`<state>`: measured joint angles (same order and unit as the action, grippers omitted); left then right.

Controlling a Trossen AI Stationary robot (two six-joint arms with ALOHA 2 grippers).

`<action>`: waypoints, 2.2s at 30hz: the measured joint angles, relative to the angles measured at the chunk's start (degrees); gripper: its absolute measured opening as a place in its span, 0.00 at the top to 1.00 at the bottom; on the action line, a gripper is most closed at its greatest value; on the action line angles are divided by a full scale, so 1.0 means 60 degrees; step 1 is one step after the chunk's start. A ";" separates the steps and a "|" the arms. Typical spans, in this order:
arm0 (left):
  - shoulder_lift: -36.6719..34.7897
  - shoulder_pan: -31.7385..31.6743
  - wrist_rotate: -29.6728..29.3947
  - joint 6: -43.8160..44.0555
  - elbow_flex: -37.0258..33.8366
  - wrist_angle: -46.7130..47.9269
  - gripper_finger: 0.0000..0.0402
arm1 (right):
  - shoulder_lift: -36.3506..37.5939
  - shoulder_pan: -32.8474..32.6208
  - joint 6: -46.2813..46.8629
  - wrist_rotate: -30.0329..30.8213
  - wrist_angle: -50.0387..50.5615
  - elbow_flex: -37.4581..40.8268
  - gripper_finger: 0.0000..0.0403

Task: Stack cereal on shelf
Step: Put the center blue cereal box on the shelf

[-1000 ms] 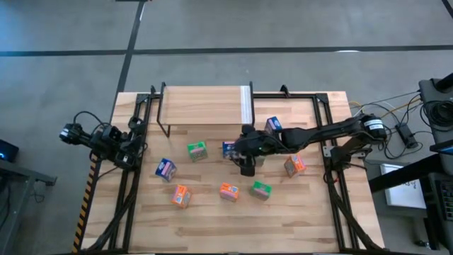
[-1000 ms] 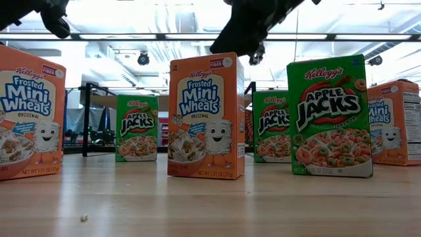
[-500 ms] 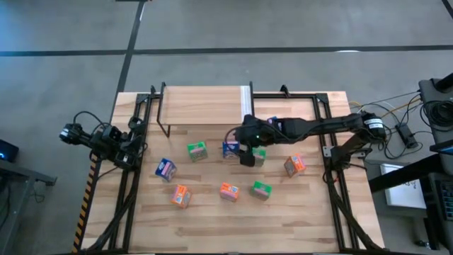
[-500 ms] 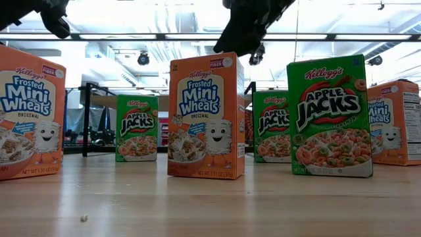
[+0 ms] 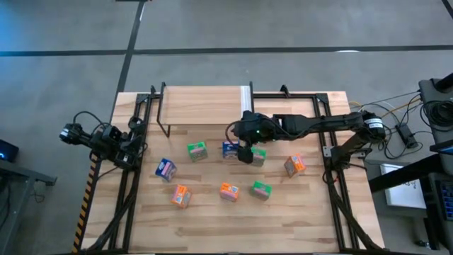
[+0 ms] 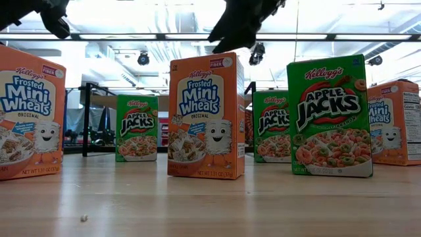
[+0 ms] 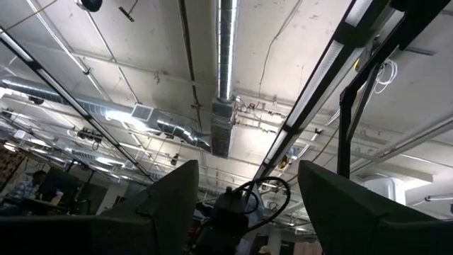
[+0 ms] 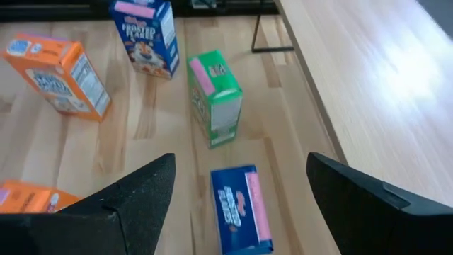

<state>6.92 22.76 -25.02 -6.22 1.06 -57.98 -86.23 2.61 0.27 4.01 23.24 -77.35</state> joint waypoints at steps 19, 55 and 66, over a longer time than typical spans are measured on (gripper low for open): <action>0.0018 0.0004 -0.0601 -0.0049 0.0000 0.0120 0.44 | -0.2297 0.0025 -0.0426 -0.0165 0.3552 -0.3108 0.25; 0.0022 0.0002 -0.0586 -0.0099 0.0000 0.0128 0.44 | -0.3454 0.0025 -0.0900 0.0485 0.4579 -0.3153 0.39; 0.0022 0.0004 -0.0579 -0.0099 0.0000 0.0128 0.44 | -0.3454 0.0025 -0.0796 0.0339 0.4455 -0.2933 0.49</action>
<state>7.05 22.79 -28.49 -6.81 1.06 -57.21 -106.96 2.76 -4.51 6.04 49.97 -94.95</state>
